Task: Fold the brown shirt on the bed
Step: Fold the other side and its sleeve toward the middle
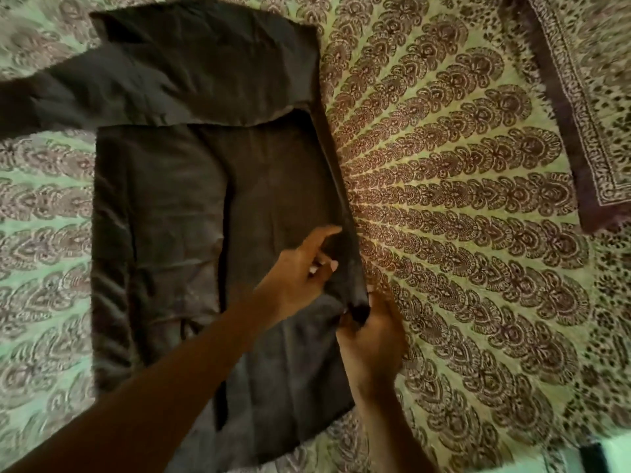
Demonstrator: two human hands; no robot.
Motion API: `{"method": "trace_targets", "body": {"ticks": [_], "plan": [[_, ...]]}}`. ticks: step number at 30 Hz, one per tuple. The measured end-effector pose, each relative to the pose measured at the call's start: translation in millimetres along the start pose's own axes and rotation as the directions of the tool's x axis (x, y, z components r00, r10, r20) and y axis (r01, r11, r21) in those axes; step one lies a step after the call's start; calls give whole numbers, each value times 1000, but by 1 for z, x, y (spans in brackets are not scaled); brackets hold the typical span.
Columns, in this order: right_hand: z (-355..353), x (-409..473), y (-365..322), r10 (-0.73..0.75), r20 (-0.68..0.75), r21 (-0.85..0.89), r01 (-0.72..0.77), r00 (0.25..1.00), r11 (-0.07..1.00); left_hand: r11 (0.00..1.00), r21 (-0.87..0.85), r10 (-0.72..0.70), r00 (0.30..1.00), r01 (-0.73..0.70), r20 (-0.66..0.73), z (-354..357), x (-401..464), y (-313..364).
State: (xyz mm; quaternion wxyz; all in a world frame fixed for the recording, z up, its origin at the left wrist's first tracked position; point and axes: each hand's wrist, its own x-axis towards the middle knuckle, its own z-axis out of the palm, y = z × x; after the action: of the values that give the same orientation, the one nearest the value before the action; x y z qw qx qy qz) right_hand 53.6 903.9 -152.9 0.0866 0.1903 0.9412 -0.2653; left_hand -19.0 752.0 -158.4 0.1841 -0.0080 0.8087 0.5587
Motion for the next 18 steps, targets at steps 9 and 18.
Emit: {"method": "trace_targets", "body": {"ticks": [9,18], "plan": [[-38,-35,41,-310,221,-188,352,925,917,989,147,-22,1000,19,18,46,-55,15],[-20,-66,76,-465,204,41,467,861,883,964,84,-227,944,253,-241,70,-79,6]]}}
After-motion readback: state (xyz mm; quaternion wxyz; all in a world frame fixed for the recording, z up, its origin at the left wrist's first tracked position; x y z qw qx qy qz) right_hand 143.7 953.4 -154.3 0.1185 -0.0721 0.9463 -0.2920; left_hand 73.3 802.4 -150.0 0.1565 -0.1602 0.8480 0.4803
